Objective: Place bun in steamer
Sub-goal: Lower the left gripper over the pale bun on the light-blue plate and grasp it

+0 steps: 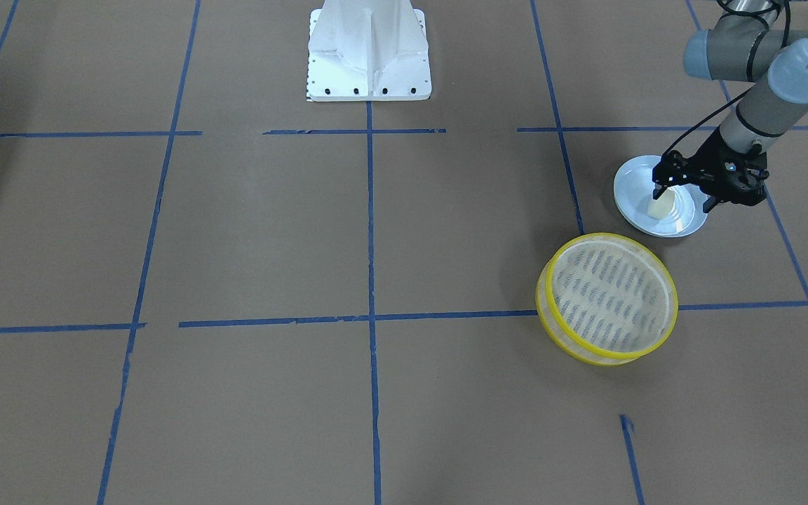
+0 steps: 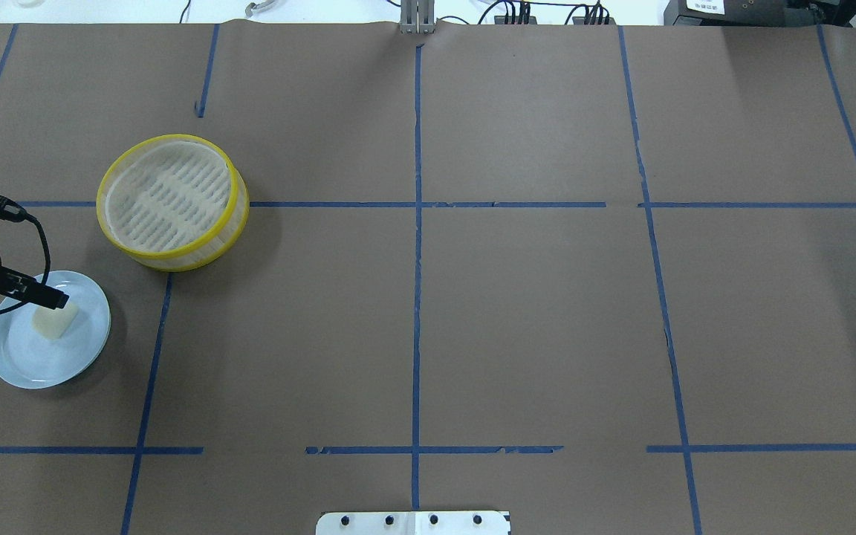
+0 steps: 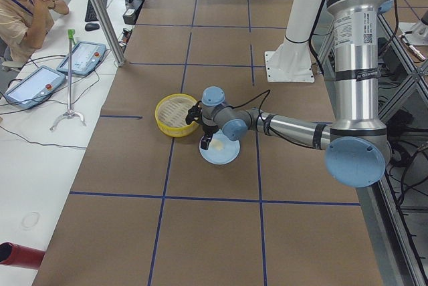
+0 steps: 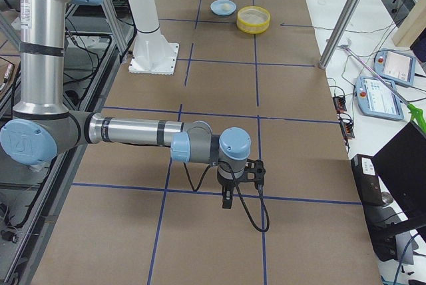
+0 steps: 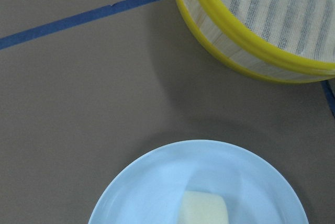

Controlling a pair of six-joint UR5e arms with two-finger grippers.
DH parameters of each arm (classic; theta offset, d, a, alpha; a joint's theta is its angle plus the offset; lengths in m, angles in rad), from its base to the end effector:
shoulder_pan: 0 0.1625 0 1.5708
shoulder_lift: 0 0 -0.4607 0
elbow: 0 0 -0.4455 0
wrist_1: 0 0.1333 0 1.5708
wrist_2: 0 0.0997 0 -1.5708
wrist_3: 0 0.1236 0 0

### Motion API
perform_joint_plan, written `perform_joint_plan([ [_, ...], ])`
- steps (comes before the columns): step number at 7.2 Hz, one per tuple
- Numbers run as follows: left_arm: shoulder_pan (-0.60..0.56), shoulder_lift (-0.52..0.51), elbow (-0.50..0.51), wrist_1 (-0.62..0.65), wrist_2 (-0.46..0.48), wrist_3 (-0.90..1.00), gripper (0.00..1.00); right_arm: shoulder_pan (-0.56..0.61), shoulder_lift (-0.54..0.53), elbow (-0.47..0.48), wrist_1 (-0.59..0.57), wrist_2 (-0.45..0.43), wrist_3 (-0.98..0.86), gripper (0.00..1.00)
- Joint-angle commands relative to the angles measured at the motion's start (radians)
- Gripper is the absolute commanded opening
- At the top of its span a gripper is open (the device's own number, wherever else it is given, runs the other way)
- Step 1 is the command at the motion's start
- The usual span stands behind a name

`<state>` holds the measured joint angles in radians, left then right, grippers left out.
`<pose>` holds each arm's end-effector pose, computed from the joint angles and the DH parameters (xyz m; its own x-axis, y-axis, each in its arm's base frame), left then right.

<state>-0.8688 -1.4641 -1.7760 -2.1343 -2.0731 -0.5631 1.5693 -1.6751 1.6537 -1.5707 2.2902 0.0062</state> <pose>0.2920 -0.4596 0.6009 0.6762 0.3482 -0.6492 -0.1755 0.9320 0.3171 0.0511 -0.4952 0.7253 0.7522 0.0191 0.6586 -0.0032 0.9997 -0.0254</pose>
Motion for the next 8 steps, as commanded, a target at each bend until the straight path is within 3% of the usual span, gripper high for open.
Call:
perform_joint_plan([
  [1,0.065,-0.001,0.009,0.001,0.041,-0.050,0.98,0.000,0.000,0.000,0.000,0.000,0.000,1.00],
  [4,0.089,-0.001,0.023,0.002,0.041,-0.066,0.86,0.000,0.000,0.000,0.000,0.000,0.000,1.00],
  [6,0.093,-0.001,0.030,0.002,0.041,-0.066,0.71,0.000,0.000,0.000,0.001,0.000,0.000,1.00],
  [8,0.102,-0.001,0.039,0.002,0.041,-0.067,0.62,0.000,0.000,0.000,0.000,0.000,0.000,1.00],
])
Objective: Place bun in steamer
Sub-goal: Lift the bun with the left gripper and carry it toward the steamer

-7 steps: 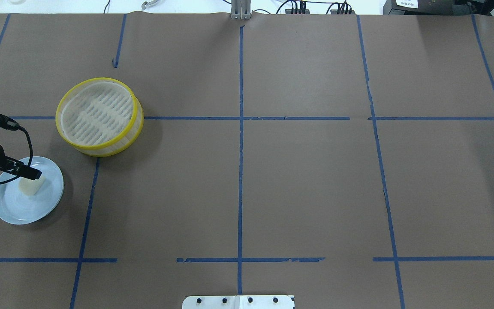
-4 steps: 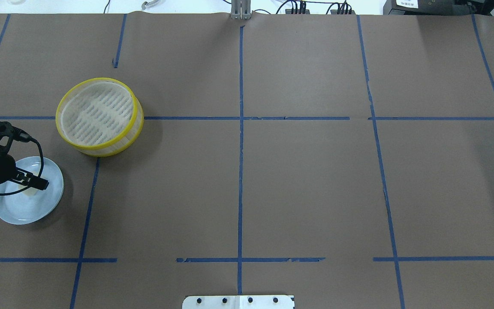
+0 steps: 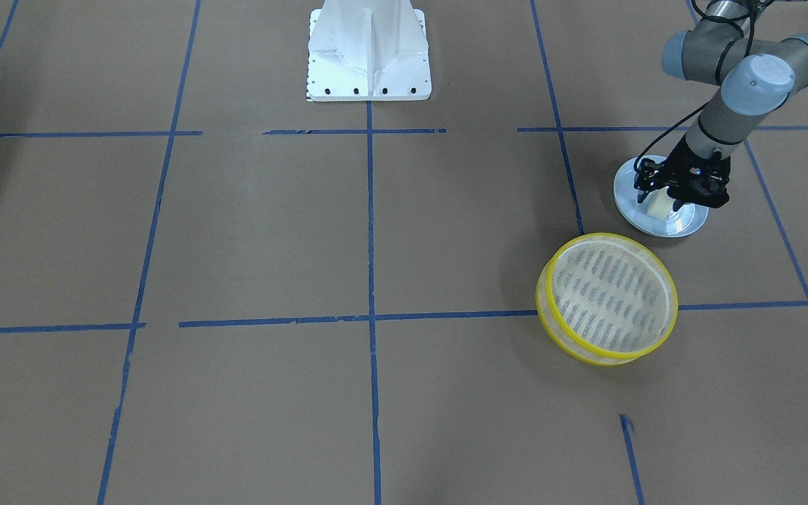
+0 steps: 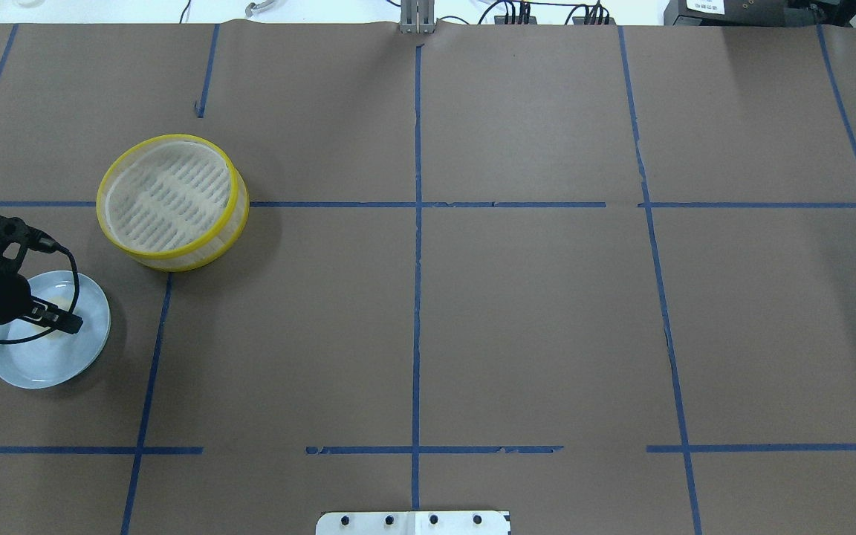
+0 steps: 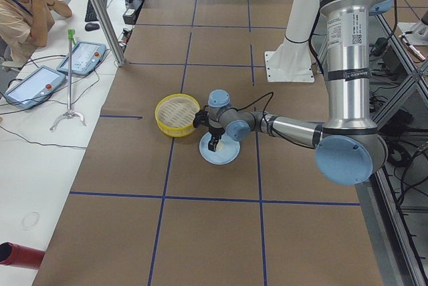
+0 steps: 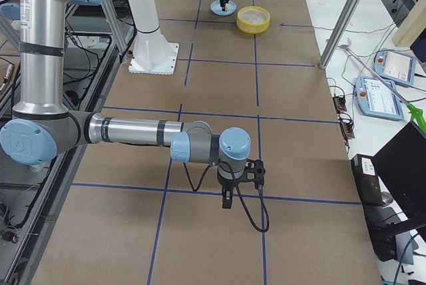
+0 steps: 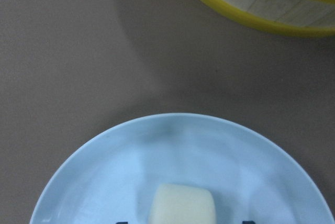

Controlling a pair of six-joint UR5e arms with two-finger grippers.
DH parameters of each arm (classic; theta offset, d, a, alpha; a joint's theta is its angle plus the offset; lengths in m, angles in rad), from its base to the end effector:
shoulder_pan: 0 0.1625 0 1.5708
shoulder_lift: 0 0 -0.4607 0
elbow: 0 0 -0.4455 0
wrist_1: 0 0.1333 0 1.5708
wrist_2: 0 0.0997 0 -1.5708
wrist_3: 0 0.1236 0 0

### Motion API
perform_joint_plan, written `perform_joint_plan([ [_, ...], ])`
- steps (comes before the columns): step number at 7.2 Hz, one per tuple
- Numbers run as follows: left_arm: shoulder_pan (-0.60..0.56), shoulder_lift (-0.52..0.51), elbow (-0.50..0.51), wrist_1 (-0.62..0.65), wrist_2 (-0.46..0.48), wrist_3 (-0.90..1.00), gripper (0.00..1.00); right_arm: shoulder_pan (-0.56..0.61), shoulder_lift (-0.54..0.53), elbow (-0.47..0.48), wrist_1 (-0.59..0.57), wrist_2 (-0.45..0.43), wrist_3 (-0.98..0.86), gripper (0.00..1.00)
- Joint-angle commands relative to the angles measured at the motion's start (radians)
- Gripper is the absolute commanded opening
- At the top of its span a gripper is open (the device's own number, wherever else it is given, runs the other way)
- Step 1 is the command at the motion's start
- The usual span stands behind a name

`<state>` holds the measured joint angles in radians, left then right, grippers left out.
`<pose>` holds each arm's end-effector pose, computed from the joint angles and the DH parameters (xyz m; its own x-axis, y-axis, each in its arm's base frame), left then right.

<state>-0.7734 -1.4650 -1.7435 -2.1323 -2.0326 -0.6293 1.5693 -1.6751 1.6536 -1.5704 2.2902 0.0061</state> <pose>0.3329 -0.4343 0.6217 0.6948 0.3332 -0.6374 -0.2102 0.9416 0.2631 0.0511 -0.4952 0.7253 0.7522 0.0189 0.6586 -0.0031 0.9997 -0.0251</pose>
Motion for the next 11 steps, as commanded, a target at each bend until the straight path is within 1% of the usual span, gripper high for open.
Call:
perform_joint_plan([
  [1,0.006,0.000,0.007,0.000,0.000,-0.001,0.58,0.000,0.000,0.000,0.001,0.000,0.000,1.00],
  [4,0.006,-0.002,-0.002,0.002,0.000,-0.001,0.41,0.000,0.000,0.000,0.000,0.000,0.000,1.00],
  [5,0.005,-0.005,-0.007,0.002,0.000,-0.001,0.38,0.000,0.000,0.000,0.000,0.000,0.000,1.00],
  [6,0.002,-0.006,-0.023,0.002,0.000,-0.001,0.37,0.000,0.000,0.000,0.000,0.000,0.000,1.00],
  [8,-0.026,-0.006,-0.121,0.002,-0.012,-0.003,0.37,0.000,0.000,0.000,0.000,0.000,0.000,1.00],
  [9,-0.094,-0.040,-0.136,0.002,-0.017,-0.021,0.37,0.000,0.000,0.000,0.000,0.000,0.000,1.00],
  [10,-0.119,-0.102,-0.123,0.002,-0.017,-0.094,0.37,0.000,0.000,0.000,0.000,0.000,0.000,1.00],
  [11,-0.122,-0.144,-0.116,0.003,-0.015,-0.142,0.37,0.000,0.000,0.000,0.000,0.000,0.000,1.00],
])
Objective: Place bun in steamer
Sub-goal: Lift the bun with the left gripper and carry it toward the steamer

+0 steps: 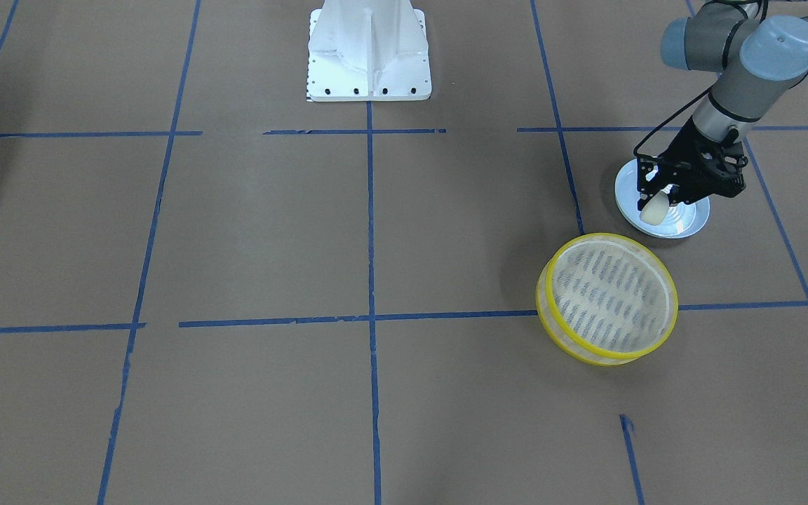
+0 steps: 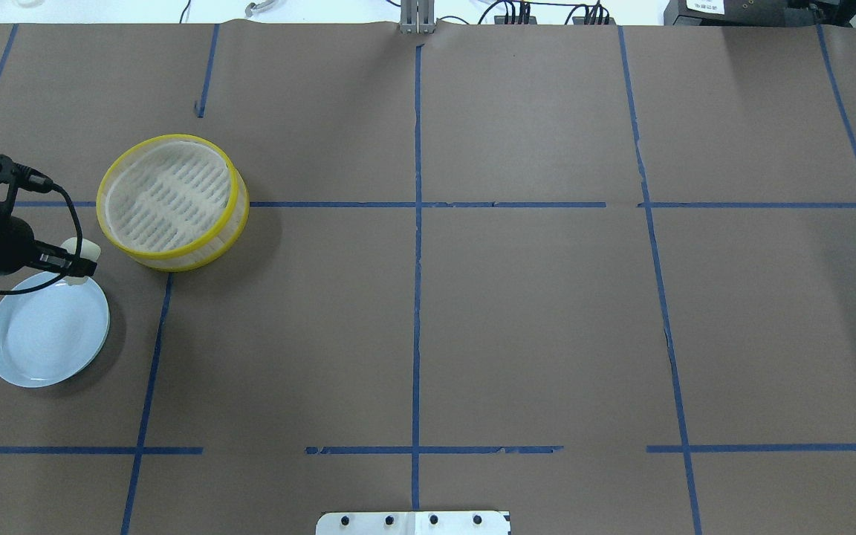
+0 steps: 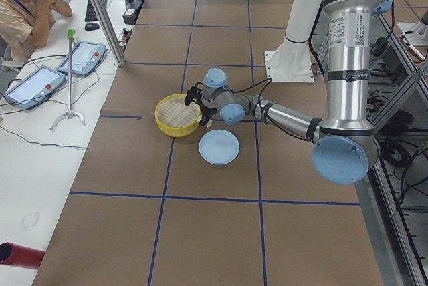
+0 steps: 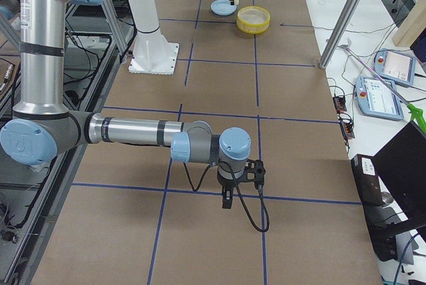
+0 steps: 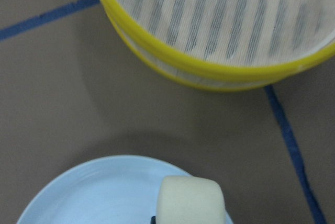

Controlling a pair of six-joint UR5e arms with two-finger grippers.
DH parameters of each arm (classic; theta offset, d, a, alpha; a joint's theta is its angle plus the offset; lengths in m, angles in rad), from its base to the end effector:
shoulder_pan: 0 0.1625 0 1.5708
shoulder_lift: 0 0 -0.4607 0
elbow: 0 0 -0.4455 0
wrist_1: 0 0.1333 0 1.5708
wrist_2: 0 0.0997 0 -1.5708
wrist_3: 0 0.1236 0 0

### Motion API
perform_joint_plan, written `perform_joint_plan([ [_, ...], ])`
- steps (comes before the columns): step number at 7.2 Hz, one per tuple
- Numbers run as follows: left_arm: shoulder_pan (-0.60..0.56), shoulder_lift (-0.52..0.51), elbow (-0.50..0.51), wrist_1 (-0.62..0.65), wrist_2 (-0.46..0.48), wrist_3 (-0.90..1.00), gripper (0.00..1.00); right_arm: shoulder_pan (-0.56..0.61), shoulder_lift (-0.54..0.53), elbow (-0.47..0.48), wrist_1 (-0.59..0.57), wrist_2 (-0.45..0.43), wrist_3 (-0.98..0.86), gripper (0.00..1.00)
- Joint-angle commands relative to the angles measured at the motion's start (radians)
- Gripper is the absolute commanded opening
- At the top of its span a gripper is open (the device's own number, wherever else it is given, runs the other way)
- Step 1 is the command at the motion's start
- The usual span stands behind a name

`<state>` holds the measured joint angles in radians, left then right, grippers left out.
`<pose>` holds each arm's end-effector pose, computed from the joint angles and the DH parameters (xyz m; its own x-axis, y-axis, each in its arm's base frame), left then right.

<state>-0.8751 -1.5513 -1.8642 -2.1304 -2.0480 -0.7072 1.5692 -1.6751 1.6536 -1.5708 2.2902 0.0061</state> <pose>0.3054 -0.4852 0.5026 0.6326 0.2959 -0.7157 -0.0261 0.9318 0.3621 0.0511 -0.4952 0.7254 0.7522 0.0191 0.6586 -0.0030 0.9997 -0.0255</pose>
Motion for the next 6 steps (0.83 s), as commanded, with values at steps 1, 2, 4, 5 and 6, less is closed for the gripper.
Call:
perform_joint_plan([
  [1,-0.019,-0.135,0.052,0.001,0.000,-0.119,0.37,0.000,0.000,0.000,0.000,0.000,0.000,1.00],
  [2,-0.019,-0.256,0.163,0.003,0.002,-0.185,0.37,0.000,0.000,0.000,0.000,0.000,0.000,1.00],
  [4,-0.013,-0.334,0.296,0.003,0.006,-0.242,0.38,0.000,0.000,0.000,0.000,0.000,0.000,1.00],
  [5,-0.010,-0.334,0.334,0.003,0.008,-0.247,0.38,0.000,0.000,0.000,0.002,0.000,0.000,1.00],
  [6,-0.010,-0.334,0.345,0.003,0.008,-0.247,0.38,0.000,0.000,0.000,0.000,0.000,0.000,1.00],
])
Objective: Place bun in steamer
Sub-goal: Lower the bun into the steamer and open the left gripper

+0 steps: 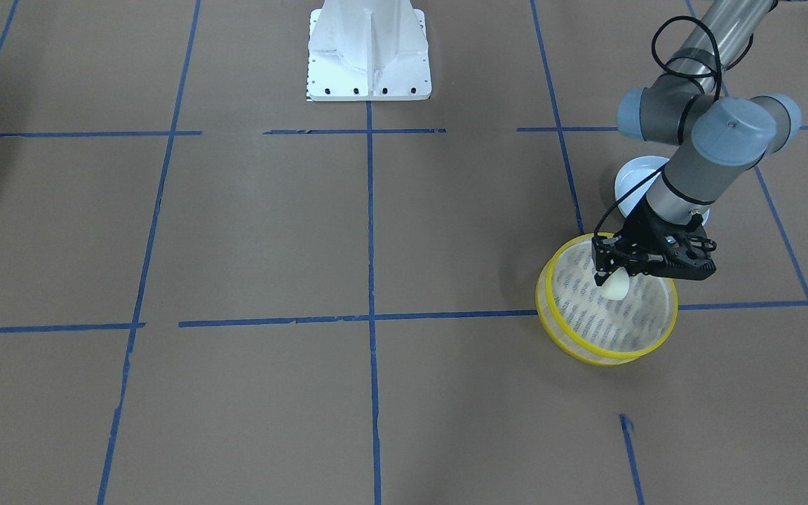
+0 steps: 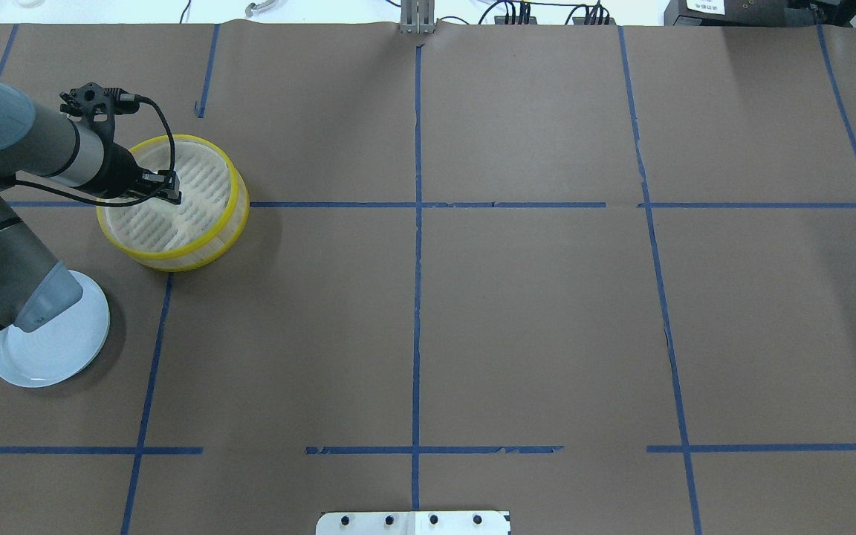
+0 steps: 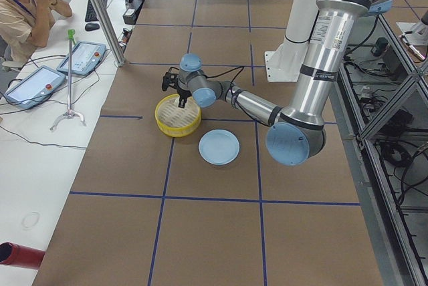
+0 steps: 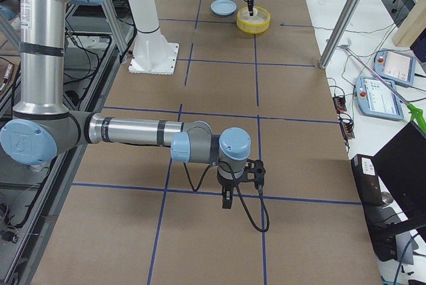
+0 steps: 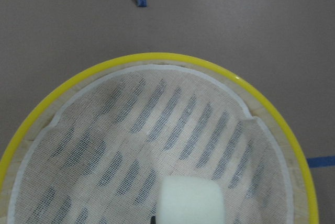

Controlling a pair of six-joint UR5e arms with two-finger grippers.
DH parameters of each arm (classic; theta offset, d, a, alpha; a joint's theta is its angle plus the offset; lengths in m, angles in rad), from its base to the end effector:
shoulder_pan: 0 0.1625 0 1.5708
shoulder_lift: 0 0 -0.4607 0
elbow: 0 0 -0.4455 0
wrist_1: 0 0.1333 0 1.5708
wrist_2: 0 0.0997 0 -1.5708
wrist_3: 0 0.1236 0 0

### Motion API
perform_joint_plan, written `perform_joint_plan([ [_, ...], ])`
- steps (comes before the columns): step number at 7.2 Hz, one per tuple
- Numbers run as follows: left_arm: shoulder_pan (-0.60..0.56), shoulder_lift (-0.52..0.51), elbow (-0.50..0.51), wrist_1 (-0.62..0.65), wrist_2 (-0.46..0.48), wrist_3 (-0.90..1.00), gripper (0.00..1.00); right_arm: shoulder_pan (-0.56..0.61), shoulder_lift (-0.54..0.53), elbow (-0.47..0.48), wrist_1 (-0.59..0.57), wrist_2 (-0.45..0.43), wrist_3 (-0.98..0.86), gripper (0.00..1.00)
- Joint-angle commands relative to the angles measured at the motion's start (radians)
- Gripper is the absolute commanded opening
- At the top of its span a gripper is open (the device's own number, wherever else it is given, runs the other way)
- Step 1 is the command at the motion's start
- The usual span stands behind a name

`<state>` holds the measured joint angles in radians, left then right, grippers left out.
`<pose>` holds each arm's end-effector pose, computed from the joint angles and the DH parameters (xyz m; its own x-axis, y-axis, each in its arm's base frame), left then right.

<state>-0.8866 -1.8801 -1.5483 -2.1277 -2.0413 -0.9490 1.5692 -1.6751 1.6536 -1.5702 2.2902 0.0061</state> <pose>0.3927 -0.6038 0.4741 0.6191 0.0624 -0.7828 0.1427 0.9713 0.1903 0.0511 -0.4952 0.7253 0.7522 0.0187 0.6586 -0.0030 0.9997 -0.0249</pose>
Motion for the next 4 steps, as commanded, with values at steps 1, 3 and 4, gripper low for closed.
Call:
perform_joint_plan([
  [1,0.003,-0.005,0.042,0.002,0.001,-0.005,0.38,0.000,0.000,0.000,-0.001,0.000,0.000,1.00],
  [3,0.017,-0.007,0.051,0.002,0.001,-0.008,0.39,0.000,0.000,0.000,-0.001,0.000,0.000,1.00],
  [4,0.027,-0.007,0.054,0.002,0.001,-0.008,0.41,0.000,0.000,0.000,-0.001,0.000,0.000,1.00],
])
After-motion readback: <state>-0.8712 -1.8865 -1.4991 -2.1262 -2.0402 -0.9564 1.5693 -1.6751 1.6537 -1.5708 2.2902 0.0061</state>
